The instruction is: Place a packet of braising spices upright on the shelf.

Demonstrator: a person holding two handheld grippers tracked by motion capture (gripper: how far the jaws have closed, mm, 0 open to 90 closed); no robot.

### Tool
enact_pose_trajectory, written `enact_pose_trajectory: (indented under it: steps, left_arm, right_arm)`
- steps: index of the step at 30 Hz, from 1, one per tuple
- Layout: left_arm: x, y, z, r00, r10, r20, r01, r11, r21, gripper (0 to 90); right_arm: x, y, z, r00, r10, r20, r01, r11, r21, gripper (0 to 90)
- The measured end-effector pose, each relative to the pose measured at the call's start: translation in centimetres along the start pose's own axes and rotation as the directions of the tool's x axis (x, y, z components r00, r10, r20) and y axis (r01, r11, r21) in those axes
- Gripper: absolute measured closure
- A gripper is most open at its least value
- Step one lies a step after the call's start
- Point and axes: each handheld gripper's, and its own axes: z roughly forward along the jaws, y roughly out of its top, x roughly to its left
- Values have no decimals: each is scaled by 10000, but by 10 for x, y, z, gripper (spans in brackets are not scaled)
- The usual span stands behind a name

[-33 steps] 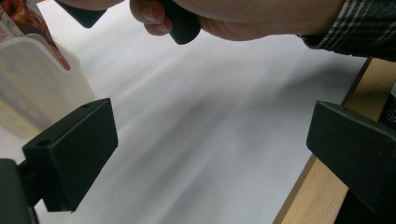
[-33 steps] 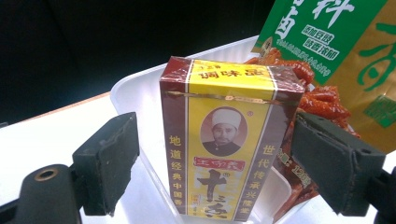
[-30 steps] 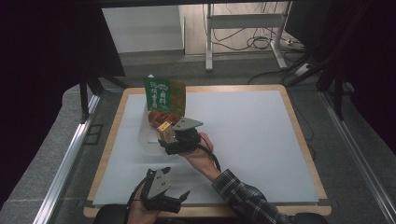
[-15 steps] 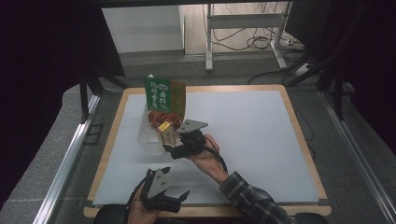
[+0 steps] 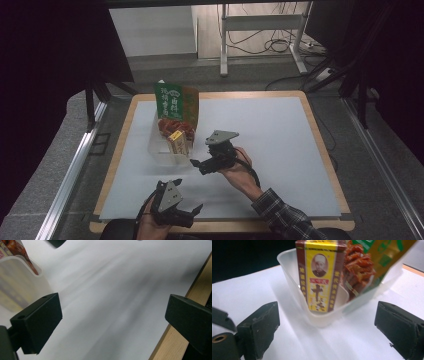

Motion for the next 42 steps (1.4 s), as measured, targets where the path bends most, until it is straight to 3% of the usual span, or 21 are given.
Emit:
enact_pose_trajectory:
  steps: [17,42]
  left_arm:
    - [2,-1,1,9999,-117,25,117,9999,110,0]
    - [8,-4,4,9971,-758,6,757,9952,618,2]
  right_arm:
    - [-22,-29,-42,9996,204,187,-215,9981,577,50]
    - [-29,-80,-115,9948,427,929,-514,9942,940,22]
